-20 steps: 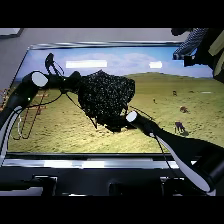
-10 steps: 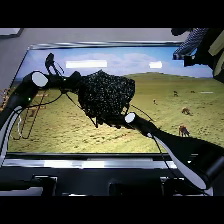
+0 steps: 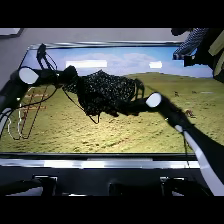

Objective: Fold the clothes and pants, and hang the long-sleeved shirts on hangers.

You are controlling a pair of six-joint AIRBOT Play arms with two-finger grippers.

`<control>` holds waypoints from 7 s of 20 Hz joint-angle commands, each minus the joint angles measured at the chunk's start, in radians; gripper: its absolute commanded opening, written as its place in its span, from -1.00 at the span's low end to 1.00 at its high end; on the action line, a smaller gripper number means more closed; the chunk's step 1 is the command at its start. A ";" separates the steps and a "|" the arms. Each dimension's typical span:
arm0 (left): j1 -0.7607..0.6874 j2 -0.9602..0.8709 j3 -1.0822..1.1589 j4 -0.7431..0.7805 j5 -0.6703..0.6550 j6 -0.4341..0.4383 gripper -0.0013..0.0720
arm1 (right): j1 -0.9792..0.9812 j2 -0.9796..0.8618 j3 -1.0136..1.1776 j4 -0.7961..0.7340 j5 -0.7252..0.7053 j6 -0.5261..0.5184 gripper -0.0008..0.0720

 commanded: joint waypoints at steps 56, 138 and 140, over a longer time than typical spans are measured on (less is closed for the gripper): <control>-0.115 -0.019 -0.243 -0.105 -0.049 0.079 -0.90 | -0.092 0.471 -0.486 -0.238 0.013 0.538 0.38; -0.457 -0.096 -0.279 0.398 0.222 0.212 0.43 | -0.092 0.190 -0.146 -0.586 0.158 0.362 -0.88; -0.447 -0.121 -0.279 0.402 0.202 0.203 -0.19 | -0.092 0.190 -0.146 -0.586 0.159 0.362 -0.88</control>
